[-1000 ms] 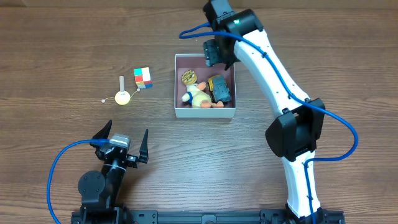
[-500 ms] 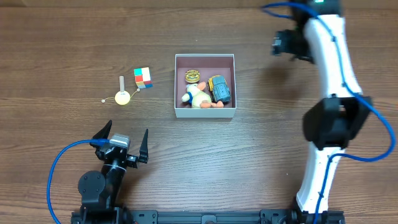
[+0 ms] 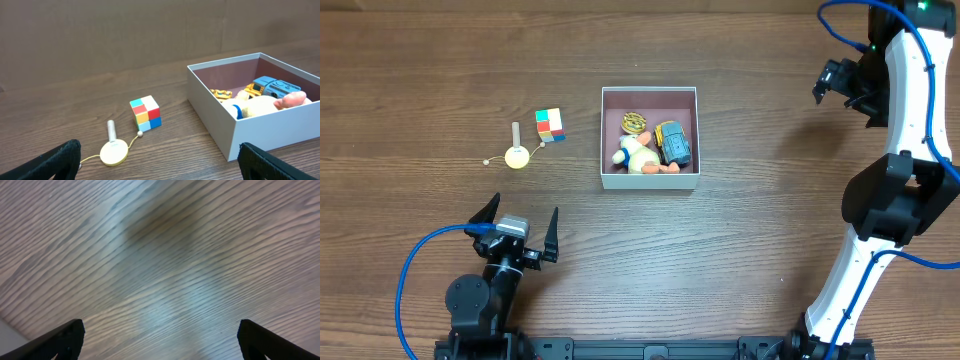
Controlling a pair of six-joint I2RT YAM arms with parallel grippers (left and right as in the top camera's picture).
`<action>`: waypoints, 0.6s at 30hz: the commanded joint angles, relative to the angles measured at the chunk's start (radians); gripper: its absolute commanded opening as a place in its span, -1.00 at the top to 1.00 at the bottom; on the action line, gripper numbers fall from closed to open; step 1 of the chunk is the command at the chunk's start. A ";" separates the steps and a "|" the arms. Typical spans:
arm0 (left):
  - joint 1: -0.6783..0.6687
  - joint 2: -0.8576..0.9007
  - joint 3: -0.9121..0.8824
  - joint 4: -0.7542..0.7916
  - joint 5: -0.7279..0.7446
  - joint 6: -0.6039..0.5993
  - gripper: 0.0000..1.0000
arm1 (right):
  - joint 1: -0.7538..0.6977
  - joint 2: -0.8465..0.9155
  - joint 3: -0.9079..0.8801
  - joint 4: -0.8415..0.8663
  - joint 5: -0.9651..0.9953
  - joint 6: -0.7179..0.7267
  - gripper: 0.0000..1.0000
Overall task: Pack container
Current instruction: 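Retract the right arm away from the box to the right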
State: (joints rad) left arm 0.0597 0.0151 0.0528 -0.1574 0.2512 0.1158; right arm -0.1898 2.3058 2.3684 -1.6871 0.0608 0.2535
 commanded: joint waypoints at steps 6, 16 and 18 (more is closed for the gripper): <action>0.005 -0.010 -0.005 0.001 0.008 0.019 -0.99 | 0.027 -0.032 -0.011 -0.007 -0.049 -0.045 -1.00; 0.005 -0.010 -0.005 0.001 0.008 0.019 -1.00 | 0.040 -0.032 -0.078 -0.007 -0.048 -0.045 -1.00; 0.005 -0.010 -0.005 0.001 0.008 0.019 -1.00 | 0.040 -0.032 -0.078 -0.007 -0.049 -0.045 -1.00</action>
State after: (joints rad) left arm 0.0597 0.0151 0.0528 -0.1570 0.2512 0.1158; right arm -0.1482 2.3051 2.2910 -1.6951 0.0143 0.2115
